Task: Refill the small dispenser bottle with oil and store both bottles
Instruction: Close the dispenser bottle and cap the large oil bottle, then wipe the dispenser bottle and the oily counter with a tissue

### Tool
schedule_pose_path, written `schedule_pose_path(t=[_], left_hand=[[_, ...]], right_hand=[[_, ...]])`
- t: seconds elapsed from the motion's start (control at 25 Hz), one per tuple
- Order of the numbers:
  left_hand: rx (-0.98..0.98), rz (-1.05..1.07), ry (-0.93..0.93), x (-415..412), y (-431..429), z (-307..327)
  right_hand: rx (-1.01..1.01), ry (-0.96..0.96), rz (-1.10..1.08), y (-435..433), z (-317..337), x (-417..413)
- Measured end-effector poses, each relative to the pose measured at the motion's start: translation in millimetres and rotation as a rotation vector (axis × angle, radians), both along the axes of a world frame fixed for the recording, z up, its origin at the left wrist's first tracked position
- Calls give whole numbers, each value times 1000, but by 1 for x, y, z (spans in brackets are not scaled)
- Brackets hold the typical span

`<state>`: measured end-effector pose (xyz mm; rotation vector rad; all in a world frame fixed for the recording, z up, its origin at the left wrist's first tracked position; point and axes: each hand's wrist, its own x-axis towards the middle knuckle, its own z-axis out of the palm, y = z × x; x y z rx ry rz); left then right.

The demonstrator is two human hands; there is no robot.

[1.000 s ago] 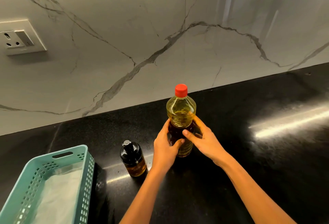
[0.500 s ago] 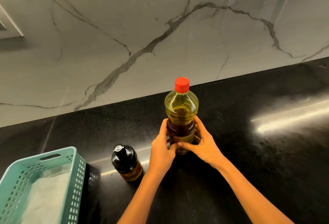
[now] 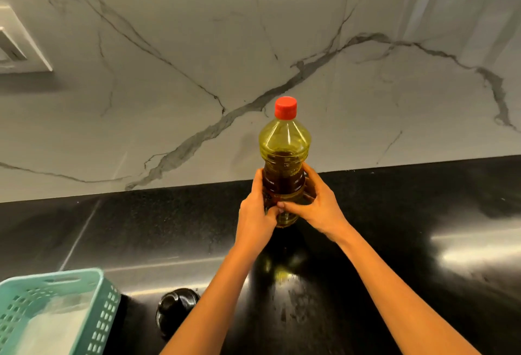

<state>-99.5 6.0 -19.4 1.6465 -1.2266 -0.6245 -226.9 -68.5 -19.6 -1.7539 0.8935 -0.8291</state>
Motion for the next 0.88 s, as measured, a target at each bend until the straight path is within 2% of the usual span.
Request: schedule_pose_path(t=[0.24,0.6,0.72,0.88], left_hand=[[32,57,22,17,-43,-18],[32,96,22,21,-57,-32],[71,119,-51,19,-60,-27],[219,120,-212,19,-40,-8]], right_hand=[[4,-6,24,-46,-25,23],[12,-16,4,-59,-44,30],[15,18,-3,-54,-37,38],[-11,52,-108,-32,-26,41]])
